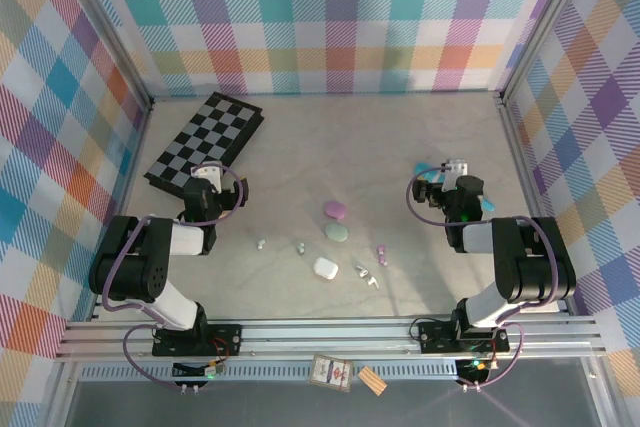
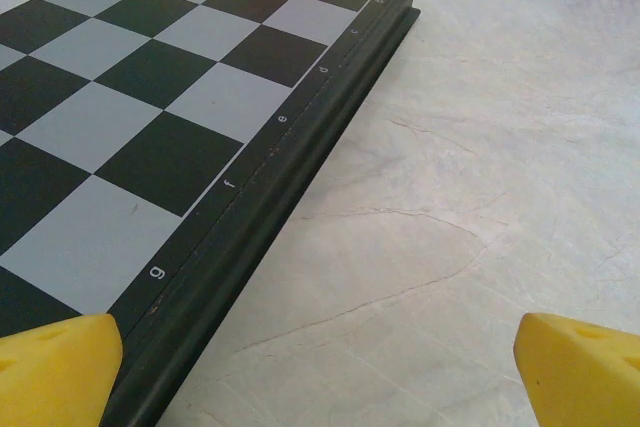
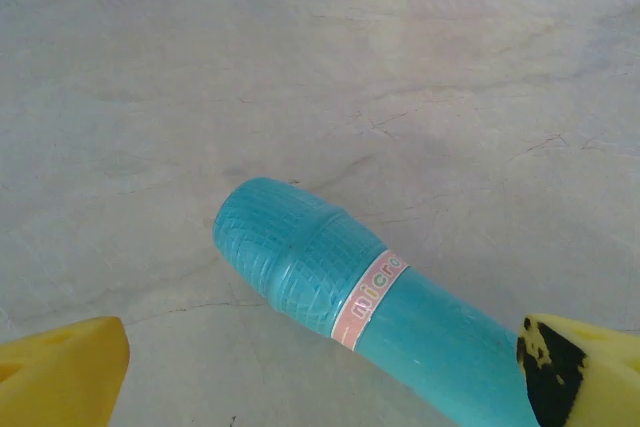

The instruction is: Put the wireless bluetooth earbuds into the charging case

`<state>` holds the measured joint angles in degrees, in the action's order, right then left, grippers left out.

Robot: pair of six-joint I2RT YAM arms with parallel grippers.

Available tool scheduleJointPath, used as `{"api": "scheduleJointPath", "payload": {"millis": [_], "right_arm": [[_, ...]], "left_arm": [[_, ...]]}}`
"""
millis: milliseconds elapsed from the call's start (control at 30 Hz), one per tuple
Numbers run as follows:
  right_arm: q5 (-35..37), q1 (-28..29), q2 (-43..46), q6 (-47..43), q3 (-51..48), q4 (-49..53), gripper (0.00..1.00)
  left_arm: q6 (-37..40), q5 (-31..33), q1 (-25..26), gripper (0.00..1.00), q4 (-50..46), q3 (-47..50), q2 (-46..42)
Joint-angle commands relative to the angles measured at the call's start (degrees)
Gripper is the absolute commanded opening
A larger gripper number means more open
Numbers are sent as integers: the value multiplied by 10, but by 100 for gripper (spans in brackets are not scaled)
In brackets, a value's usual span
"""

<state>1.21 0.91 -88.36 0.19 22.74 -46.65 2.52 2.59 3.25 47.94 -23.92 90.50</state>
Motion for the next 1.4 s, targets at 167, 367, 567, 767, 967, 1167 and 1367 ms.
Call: {"api": "scheduleJointPath", "payload": {"millis": [167, 367, 567, 767, 967, 1167, 1367], "right_arm": [[-8, -2, 3, 6, 8, -10, 99], [-8, -3, 3, 6, 9, -10, 99], [-8, -3, 2, 6, 9, -9, 99], [-8, -3, 2, 6, 9, -9, 99], [-23, -3, 12, 0, 13, 6, 99], [-56, 4, 105, -21, 50, 146, 99], [-106, 47, 224, -63, 91, 288, 99]], "left_arm": [[-5, 3, 0, 100, 2, -3, 1], [-5, 4, 1, 100, 2, -2, 0], [-4, 3, 0, 100, 2, -3, 0], [-5, 3, 0, 100, 2, -3, 0], [-3, 1, 1, 100, 0, -2, -7], [14, 11, 18, 100, -180, -67, -98], [-12, 11, 37, 100, -428, -204, -190]]}}
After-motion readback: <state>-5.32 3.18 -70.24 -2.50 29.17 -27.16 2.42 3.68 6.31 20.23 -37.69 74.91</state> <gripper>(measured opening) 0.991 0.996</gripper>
